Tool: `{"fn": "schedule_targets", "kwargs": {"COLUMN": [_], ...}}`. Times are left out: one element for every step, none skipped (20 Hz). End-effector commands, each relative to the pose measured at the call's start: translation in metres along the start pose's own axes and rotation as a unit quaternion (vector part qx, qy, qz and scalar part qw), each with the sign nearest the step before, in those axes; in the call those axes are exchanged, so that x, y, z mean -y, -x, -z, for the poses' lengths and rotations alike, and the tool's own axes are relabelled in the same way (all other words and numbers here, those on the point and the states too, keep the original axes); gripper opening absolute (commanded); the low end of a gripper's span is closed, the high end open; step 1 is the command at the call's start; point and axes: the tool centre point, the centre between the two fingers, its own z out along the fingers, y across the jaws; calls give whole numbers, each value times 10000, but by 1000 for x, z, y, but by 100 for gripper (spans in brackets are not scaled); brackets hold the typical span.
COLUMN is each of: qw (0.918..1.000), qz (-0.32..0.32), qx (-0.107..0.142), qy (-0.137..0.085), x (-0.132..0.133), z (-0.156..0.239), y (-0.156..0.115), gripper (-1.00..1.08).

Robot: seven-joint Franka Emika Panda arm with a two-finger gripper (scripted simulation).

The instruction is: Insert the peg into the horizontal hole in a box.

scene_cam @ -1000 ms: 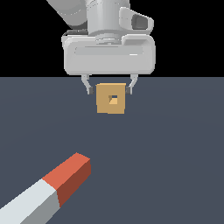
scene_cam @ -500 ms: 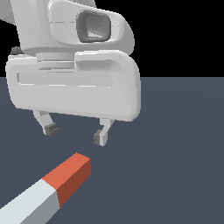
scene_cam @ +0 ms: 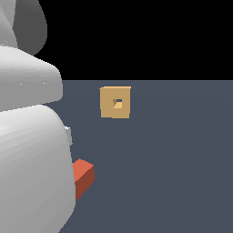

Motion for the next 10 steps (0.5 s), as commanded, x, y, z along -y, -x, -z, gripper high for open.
{"fn": "schedule_targets", "kwargs": {"qw": [10000, 9999, 9999, 9999, 10000, 10000, 10000, 10000, 10000, 10000], "qz": [-97, -111, -114, -106, -88, -63, -47, -43, -60, -60], "qx": [-5, -7, -8, -10, -12, -13, -14, -14, -12, -12], "qy": [3, 2, 1, 1, 1, 1, 1, 1, 0, 0], "x": [3, 3, 3, 3, 2, 2, 1, 1, 2, 2], "z": [-4, -4, -5, -4, -4, -3, -3, -2, -3, -3], "y": [8, 9, 9, 9, 7, 5, 4, 3, 5, 5], "gripper": [100, 100, 100, 100, 100, 100, 100, 100, 100, 100]}}
